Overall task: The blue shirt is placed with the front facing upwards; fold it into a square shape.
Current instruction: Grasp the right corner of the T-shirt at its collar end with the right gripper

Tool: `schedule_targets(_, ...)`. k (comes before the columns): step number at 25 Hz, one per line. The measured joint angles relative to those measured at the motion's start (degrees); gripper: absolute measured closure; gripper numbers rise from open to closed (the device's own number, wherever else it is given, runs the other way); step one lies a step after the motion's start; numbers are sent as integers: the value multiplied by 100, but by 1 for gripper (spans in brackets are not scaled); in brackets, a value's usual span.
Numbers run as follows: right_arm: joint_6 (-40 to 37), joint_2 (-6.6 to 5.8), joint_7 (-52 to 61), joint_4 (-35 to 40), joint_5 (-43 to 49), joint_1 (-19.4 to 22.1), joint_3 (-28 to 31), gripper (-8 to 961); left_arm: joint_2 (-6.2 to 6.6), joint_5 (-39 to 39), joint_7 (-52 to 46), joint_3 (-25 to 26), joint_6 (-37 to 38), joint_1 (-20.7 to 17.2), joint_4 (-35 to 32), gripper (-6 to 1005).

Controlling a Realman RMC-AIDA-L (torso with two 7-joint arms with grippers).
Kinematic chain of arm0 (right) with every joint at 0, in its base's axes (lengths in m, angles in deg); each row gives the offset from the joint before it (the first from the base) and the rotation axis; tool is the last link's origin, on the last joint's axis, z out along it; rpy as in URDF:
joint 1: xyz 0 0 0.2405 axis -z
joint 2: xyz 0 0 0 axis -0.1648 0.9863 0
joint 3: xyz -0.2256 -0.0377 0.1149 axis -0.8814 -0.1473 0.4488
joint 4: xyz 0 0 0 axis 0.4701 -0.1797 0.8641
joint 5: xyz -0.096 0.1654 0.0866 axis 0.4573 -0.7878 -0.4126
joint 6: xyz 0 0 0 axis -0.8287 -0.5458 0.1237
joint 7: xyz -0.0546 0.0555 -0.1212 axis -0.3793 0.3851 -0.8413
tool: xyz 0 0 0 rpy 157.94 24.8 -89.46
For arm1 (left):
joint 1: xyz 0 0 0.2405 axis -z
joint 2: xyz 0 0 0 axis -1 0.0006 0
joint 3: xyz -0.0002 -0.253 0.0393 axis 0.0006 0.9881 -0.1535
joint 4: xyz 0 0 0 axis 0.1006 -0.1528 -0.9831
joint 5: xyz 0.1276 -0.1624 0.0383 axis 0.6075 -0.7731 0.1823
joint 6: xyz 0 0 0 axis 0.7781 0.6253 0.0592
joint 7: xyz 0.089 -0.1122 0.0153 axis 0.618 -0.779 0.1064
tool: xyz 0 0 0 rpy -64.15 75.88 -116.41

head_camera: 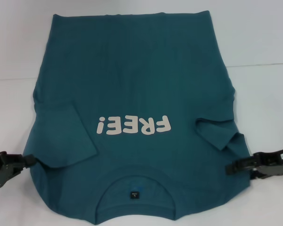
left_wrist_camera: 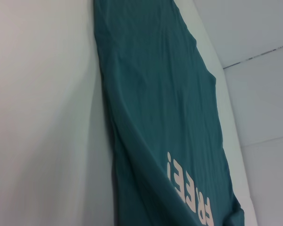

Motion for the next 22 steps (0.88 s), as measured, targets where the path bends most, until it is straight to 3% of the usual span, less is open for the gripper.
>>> schedule_targets(8, 75, 23, -229, 0, -645, -17, 12, 38, -10, -3, 11, 0, -10, 21, 1, 997)
schedule_targets(22, 235, 25, 16, 3, -311, -60, -53, 41, -30, -32, 6, 18, -70, 44, 14, 997)
